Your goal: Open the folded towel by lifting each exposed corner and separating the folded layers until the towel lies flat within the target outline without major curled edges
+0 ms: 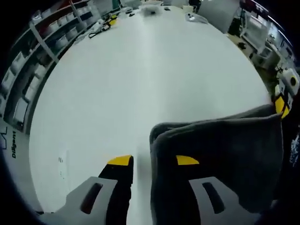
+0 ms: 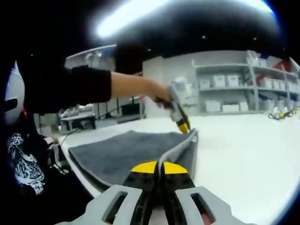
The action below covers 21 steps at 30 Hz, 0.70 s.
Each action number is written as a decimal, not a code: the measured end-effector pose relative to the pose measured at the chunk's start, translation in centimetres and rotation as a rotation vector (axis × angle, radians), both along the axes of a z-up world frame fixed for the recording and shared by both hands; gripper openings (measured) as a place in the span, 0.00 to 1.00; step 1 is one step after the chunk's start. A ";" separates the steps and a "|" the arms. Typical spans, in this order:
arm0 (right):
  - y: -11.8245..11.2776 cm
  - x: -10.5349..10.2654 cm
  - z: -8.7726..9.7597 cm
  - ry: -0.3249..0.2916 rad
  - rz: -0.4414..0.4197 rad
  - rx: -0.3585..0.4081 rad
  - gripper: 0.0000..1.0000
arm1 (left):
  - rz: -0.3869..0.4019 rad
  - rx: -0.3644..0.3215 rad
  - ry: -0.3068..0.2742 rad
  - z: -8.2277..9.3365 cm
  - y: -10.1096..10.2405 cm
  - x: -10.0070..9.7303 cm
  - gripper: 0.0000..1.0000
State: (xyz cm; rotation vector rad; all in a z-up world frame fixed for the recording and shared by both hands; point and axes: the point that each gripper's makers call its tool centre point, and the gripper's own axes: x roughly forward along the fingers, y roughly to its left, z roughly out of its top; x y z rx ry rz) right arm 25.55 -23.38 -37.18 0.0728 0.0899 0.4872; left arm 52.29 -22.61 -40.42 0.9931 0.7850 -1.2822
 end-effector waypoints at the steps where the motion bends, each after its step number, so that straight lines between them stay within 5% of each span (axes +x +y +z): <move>1: 0.0 0.0 0.0 0.000 0.000 0.000 0.00 | -0.001 0.000 0.000 0.0 0.0 0.0 0.29; 21: 0.1 -0.1 -0.3 0.003 0.003 -0.009 0.00 | -0.098 -0.026 -0.003 0.2 -0.2 -0.2 0.05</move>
